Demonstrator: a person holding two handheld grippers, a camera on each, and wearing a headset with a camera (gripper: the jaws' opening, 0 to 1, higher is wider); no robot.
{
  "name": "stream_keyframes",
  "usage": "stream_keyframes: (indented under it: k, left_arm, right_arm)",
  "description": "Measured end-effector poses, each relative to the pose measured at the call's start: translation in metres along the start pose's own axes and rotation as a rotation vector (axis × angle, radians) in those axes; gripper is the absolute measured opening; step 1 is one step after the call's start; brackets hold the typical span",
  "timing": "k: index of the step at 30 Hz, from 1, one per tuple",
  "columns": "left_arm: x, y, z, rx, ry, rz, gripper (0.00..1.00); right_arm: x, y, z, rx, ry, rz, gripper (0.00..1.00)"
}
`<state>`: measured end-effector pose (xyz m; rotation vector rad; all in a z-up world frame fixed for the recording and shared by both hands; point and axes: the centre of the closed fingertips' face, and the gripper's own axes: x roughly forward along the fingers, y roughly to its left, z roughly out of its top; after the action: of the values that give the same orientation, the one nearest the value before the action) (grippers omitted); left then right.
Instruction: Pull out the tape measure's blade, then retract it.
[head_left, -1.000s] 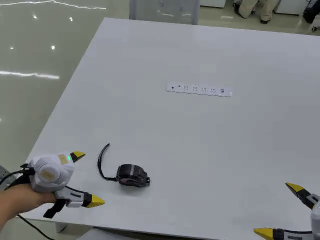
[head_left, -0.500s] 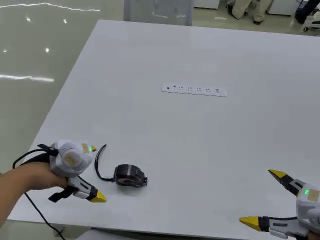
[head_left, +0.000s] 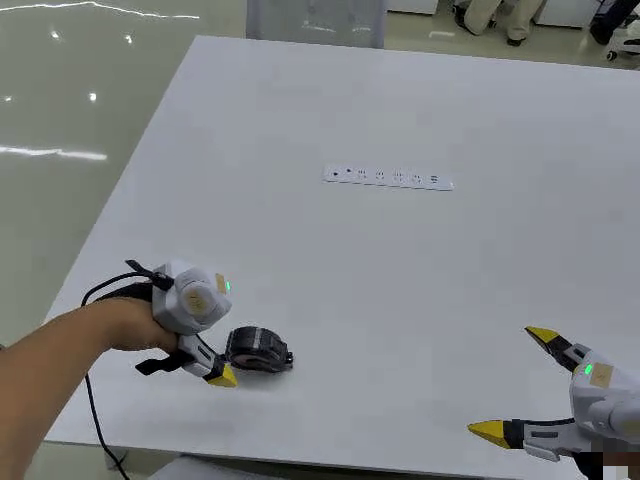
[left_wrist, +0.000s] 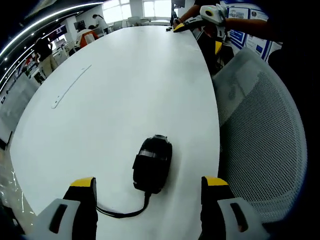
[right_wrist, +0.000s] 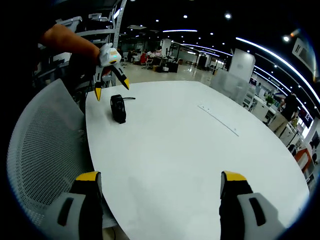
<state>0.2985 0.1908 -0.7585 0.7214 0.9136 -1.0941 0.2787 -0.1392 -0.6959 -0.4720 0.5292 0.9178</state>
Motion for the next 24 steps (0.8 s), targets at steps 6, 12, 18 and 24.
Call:
stream_keyframes:
  k: [6,12,18,24]
  left_arm:
    - [0.011,-0.006,0.008,0.025,0.034,-0.038,0.75]
    - [0.018,-0.01,0.01,0.04,0.068,-0.08,0.71]
    - [0.028,-0.009,0.009,0.038,0.08,-0.084,0.57]
    - [0.034,-0.007,0.011,0.066,0.105,-0.084,0.56]
  right_arm:
    - [0.002,0.004,0.003,-0.025,-0.012,0.018,1.0]
    - [0.005,0.006,0.005,-0.021,-0.028,0.029,0.99]
    - [0.012,0.013,0.009,-0.036,-0.026,0.057,0.99]
    - [0.022,0.018,0.008,-0.067,-0.004,0.082,0.97]
